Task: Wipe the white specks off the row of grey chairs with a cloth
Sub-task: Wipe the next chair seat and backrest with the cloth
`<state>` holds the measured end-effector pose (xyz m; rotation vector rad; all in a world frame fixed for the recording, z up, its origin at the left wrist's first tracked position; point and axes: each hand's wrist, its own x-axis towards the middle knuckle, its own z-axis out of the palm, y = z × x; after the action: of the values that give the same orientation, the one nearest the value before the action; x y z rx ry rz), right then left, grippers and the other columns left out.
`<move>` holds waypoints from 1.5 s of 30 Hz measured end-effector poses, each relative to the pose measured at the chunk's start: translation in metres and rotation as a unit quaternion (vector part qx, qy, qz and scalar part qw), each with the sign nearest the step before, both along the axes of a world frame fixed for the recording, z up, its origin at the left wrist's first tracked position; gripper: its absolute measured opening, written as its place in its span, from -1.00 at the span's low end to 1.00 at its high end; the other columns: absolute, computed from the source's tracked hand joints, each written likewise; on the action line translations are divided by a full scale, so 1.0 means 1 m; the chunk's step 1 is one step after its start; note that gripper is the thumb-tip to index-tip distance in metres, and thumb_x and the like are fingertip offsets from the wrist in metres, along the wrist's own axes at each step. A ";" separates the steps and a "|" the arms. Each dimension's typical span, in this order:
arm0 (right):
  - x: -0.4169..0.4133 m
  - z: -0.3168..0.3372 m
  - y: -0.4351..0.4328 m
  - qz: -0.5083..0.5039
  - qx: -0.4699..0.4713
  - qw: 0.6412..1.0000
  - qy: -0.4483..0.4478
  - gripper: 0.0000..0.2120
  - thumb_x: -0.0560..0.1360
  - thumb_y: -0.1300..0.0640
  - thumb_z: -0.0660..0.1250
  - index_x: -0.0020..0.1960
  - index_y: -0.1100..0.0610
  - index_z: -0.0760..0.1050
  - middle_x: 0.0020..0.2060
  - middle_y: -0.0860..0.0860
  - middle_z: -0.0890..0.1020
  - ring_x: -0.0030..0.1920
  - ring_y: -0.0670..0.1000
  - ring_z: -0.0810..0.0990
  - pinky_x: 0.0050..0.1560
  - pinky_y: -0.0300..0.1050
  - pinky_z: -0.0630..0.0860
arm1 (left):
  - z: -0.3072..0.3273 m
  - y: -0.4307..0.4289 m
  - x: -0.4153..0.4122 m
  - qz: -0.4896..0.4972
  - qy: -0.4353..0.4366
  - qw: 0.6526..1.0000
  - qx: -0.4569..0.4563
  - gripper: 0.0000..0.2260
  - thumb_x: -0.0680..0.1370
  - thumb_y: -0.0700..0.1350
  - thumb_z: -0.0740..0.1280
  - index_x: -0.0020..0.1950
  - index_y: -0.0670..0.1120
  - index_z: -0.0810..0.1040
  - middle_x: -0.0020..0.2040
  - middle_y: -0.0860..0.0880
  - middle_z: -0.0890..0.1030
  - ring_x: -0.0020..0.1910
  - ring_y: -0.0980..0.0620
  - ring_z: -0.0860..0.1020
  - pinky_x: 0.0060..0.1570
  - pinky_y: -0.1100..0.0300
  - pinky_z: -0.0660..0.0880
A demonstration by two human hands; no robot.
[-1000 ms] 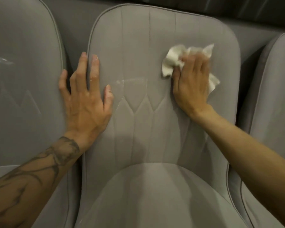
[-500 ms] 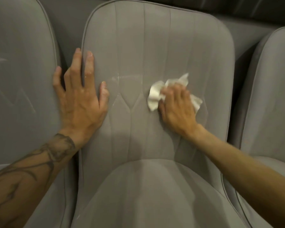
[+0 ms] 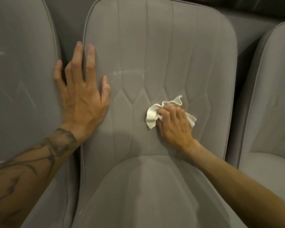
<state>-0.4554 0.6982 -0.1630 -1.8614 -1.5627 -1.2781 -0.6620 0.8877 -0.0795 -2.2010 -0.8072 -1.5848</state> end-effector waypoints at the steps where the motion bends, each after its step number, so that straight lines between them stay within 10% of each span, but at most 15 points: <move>1: 0.002 0.006 0.002 0.005 -0.004 1.000 -0.004 -0.80 0.64 0.08 0.22 0.21 0.14 0.38 0.15 0.17 0.53 0.10 0.24 0.53 0.12 0.08 0.41 | 0.000 0.000 0.000 0.000 0.001 1.000 0.001 -0.41 0.71 0.08 0.13 0.69 -0.09 0.09 0.66 -0.18 0.19 0.51 -0.16 0.32 0.58 -0.20 0.11; 8: 0.023 0.067 0.031 -0.065 0.188 0.979 0.047 -0.81 0.65 0.06 0.20 0.19 0.14 0.37 0.22 0.13 0.46 0.19 0.19 0.43 0.22 -0.01 0.30 | 0.001 0.000 0.001 -0.002 -0.006 1.000 0.005 -0.41 0.71 0.09 0.13 0.69 -0.09 0.11 0.66 -0.18 0.21 0.53 -0.14 0.30 0.58 -0.20 0.11; 14: -0.006 -0.028 -0.017 -0.014 -0.042 0.999 -0.009 -0.80 0.64 0.10 0.21 0.22 0.16 0.37 0.12 0.20 0.57 0.04 0.25 0.57 0.05 0.09 0.45 | 0.002 -0.002 0.000 -0.012 -0.014 1.000 -0.005 -0.41 0.70 0.07 0.17 0.69 -0.09 0.14 0.66 -0.18 0.21 0.50 -0.15 0.31 0.58 -0.19 0.08; 21: 0.015 0.031 0.016 -0.082 0.130 0.986 0.059 -0.79 0.65 0.05 0.16 0.22 0.14 0.38 0.18 0.15 0.47 0.12 0.19 0.42 0.13 0.03 0.33 | 0.002 -0.003 0.001 -0.012 -0.013 1.000 -0.004 -0.41 0.70 0.08 0.17 0.69 -0.10 0.14 0.66 -0.18 0.21 0.50 -0.17 0.33 0.58 -0.18 0.09; 27: 0.004 -0.043 -0.021 0.022 -0.122 0.988 -0.090 -0.79 0.59 0.14 0.25 0.20 0.19 0.43 0.13 0.17 0.48 -0.01 0.21 0.49 0.08 0.05 0.37 | 0.002 -0.004 0.001 -0.011 -0.014 1.000 -0.005 -0.41 0.70 0.06 0.16 0.69 -0.10 0.13 0.66 -0.18 0.21 0.50 -0.17 0.32 0.58 -0.19 0.08; 45: 0.003 -0.042 -0.017 0.035 -0.141 0.983 -0.111 -0.76 0.57 0.13 0.30 0.21 0.15 0.44 0.15 0.13 0.48 0.01 0.18 0.49 0.07 0.03 0.37 | 0.000 0.001 0.003 -0.004 -0.012 1.000 0.002 -0.42 0.70 0.09 0.15 0.68 -0.08 0.13 0.65 -0.17 0.22 0.47 -0.17 0.37 0.58 -0.19 0.12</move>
<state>-0.4520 0.6812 -0.2046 -1.8560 -1.9995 -1.3281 -0.6586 0.8890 -0.0798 -2.1891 -0.8021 -1.6191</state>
